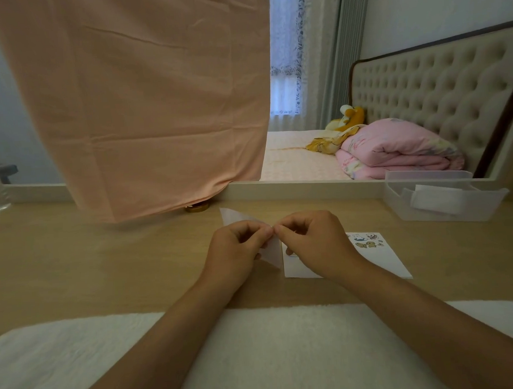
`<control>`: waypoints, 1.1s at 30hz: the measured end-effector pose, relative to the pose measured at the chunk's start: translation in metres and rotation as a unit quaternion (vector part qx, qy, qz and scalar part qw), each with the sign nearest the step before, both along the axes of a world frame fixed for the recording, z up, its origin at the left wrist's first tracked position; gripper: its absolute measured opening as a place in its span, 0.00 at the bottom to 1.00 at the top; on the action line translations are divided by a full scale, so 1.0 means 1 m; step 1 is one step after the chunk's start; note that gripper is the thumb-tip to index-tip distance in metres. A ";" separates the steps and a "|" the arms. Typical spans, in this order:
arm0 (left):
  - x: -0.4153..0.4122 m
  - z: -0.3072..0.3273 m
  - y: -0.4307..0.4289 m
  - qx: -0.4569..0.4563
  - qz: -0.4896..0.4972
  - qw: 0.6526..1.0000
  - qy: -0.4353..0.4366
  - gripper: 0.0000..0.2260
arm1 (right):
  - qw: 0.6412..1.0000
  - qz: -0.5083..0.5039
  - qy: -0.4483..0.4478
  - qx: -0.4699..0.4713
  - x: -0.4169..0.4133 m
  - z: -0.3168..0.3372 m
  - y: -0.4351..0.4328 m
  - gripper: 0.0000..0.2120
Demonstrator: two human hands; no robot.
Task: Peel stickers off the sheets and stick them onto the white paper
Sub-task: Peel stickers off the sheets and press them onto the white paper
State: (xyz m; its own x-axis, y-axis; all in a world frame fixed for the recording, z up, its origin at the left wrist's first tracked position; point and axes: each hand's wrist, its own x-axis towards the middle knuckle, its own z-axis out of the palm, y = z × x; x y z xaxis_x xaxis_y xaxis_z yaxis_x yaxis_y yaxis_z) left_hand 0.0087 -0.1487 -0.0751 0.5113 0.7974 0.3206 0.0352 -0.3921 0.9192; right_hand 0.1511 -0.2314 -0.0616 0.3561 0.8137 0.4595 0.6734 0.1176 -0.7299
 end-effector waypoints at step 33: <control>0.003 0.000 -0.004 -0.123 -0.049 0.990 -0.041 0.09 | 0.993 0.022 0.109 -0.039 0.001 0.003 0.000 0.09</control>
